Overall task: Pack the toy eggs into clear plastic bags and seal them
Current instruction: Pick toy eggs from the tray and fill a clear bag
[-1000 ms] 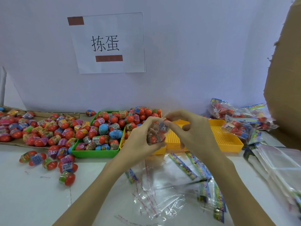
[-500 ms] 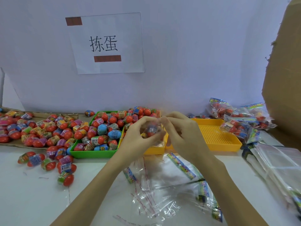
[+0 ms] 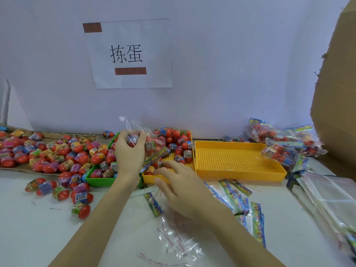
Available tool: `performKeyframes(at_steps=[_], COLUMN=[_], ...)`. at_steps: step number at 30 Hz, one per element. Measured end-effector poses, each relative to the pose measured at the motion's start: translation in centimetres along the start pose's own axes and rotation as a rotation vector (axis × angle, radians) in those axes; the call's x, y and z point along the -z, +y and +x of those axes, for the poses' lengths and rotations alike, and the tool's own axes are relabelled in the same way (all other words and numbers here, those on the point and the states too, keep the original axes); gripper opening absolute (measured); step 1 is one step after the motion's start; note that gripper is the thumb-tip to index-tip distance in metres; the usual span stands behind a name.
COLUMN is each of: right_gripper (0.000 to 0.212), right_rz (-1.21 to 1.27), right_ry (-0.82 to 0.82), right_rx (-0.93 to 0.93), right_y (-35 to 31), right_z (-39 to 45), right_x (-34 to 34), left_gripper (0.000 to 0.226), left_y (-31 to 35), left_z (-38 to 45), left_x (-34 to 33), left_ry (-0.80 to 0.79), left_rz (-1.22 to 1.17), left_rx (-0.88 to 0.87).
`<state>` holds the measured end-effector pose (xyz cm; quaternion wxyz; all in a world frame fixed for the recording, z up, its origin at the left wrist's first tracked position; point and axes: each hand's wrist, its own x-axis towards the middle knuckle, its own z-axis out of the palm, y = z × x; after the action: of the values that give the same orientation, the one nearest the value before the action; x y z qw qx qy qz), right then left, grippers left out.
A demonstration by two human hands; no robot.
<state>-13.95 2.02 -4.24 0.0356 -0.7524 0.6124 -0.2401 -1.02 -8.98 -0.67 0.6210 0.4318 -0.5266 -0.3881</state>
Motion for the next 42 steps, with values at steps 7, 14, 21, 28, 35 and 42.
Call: performKeyframes(at_steps=[7, 14, 21, 28, 35, 42], right_gripper=[0.048, 0.045, 0.046, 0.025, 0.028, 0.026], right_rz=[-0.096, -0.068, -0.135, 0.199, 0.520, 1.009], right_ry=[-0.017, 0.119, 0.040, 0.258, 0.644, 0.774], right_rx=[-0.084, -0.143, -0.106, -0.119, -0.222, -0.048], right_y=[0.1, 0.0, -0.2, 0.7, 2.3, 2.0], right_z=[1.0, 1.0, 1.0, 1.2, 1.3, 0.5], right_x=[-1.6, -1.6, -1.8, -0.7, 2.6, 6.2], left_gripper=[0.007, 0.011, 0.026, 0.035, 0.039, 0.042], left_y=[0.3, 0.4, 0.2, 0.3, 0.6, 0.6], left_z=[-0.4, -0.6, -0.7, -0.8, -1.2, -2.5], left_x=[-0.2, -0.3, -0.5, -0.4, -0.3, -1.1], left_ry=[-0.005, -0.046, -0.145, -0.152, -0.306, -0.577], left_rz=[-0.042, -0.080, -0.082, -0.078, -0.043, 0.126], left_rx=[-0.002, 0.026, -0.010, -0.056, -0.086, -0.339])
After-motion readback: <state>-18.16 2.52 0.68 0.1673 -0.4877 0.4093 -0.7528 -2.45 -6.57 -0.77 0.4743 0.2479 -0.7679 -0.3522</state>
